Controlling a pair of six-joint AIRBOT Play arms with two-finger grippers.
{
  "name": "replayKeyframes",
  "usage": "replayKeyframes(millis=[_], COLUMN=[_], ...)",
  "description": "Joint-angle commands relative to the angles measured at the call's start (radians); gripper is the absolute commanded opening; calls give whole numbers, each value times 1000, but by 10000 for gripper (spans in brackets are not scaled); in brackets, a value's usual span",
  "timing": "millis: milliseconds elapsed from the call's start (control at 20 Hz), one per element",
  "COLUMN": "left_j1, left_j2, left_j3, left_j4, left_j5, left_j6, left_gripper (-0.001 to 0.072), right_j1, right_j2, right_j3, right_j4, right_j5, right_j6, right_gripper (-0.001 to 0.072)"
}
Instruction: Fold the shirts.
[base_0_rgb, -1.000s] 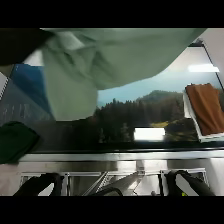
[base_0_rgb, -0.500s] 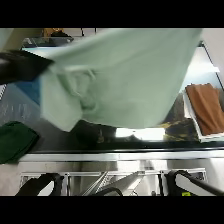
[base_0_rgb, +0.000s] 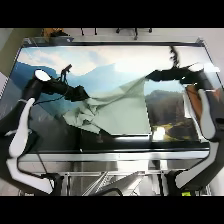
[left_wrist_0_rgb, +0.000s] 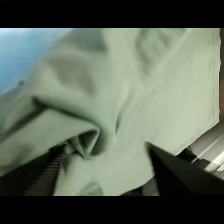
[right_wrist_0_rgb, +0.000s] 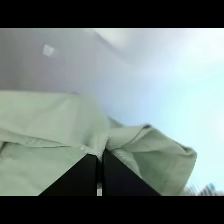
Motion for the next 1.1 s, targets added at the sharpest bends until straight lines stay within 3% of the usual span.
replayKeyframes(millis=[0, 50, 100, 300, 500, 650, 800, 850, 950, 1050], left_j1=[60, 81, 102, 179, 196, 191, 191, 191, 191, 191], left_j2=[-217, -236, -242, -187, 56, 245, 340, 348, 340, 310], left_j3=[185, 250, 301, 366, 59, -257, -486, -531, -578, -585], left_j4=[-129, -148, -148, -89, 125, 229, 308, 307, 303, 281], left_j5=[-92, -143, -201, -446, -385, -272, -131, -90, -31, 15], left_j6=[17, 16, 9, -33, -15, 10, 10, 9, 8, -6], left_gripper=[705, 705, 705, 705, 705, 705, 705, 705, 705, 705], right_j1=[16, 7, -6, -128, -254, -335, -367, -360, -337, -303], right_j2=[-111, -98, -77, 53, 191, 333, 471, 503, 523, 521], right_j3=[-13, -9, -4, -3, -177, -451, -711, -785, -880, -939], right_j4=[-19, -20, -20, -72, -171, -174, -190, -201, -200, -200], right_j5=[-92, -85, -55, 199, 357, 349, 242, 190, 129, 76], right_j6=[8, 8, 8, 129, 217, 215, 179, 174, 152, 130], right_gripper=[47, 235, 368, 370, 361, 362, 364, 377, 513, 511])
